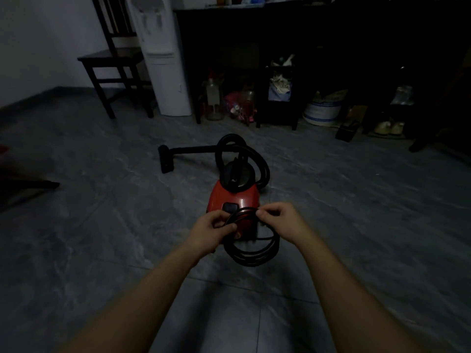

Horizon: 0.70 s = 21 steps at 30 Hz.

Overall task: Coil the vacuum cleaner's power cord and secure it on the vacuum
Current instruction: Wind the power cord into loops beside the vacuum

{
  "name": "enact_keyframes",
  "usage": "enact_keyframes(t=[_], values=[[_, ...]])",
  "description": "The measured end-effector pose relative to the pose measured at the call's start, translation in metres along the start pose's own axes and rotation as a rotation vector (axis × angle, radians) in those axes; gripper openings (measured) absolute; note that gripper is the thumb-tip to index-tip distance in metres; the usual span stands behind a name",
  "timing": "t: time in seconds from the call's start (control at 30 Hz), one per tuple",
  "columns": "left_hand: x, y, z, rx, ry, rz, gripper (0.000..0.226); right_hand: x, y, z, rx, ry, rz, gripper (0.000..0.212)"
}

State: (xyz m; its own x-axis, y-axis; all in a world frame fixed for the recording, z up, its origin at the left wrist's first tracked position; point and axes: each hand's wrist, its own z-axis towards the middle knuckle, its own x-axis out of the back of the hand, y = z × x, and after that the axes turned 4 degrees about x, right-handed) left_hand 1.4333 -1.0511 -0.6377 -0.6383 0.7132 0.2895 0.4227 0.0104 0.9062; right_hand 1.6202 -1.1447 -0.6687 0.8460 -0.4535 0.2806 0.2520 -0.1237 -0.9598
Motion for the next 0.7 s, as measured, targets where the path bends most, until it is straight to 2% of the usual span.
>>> enact_keyframes(t=[0.2,0.27,0.37,0.53,0.7], values=[[0.020,0.026,0.026,0.039,0.063,0.188,0.015,-0.011,0.004,0.019,-0.033,0.151,0.079,0.008],[0.028,0.035,0.036,0.004,0.069,0.216,0.011,-0.018,0.004,0.027,-0.041,0.207,0.096,0.017],[0.043,0.035,0.051,-0.058,0.076,0.250,0.004,-0.032,0.005,0.040,-0.031,0.263,0.096,0.020],[0.070,-0.004,0.074,-0.033,0.058,0.251,0.009,-0.060,0.022,0.052,0.039,0.167,0.000,0.016],[0.087,-0.041,0.107,0.077,-0.107,0.205,0.005,-0.089,0.051,0.054,-0.045,0.170,-0.038,0.014]])
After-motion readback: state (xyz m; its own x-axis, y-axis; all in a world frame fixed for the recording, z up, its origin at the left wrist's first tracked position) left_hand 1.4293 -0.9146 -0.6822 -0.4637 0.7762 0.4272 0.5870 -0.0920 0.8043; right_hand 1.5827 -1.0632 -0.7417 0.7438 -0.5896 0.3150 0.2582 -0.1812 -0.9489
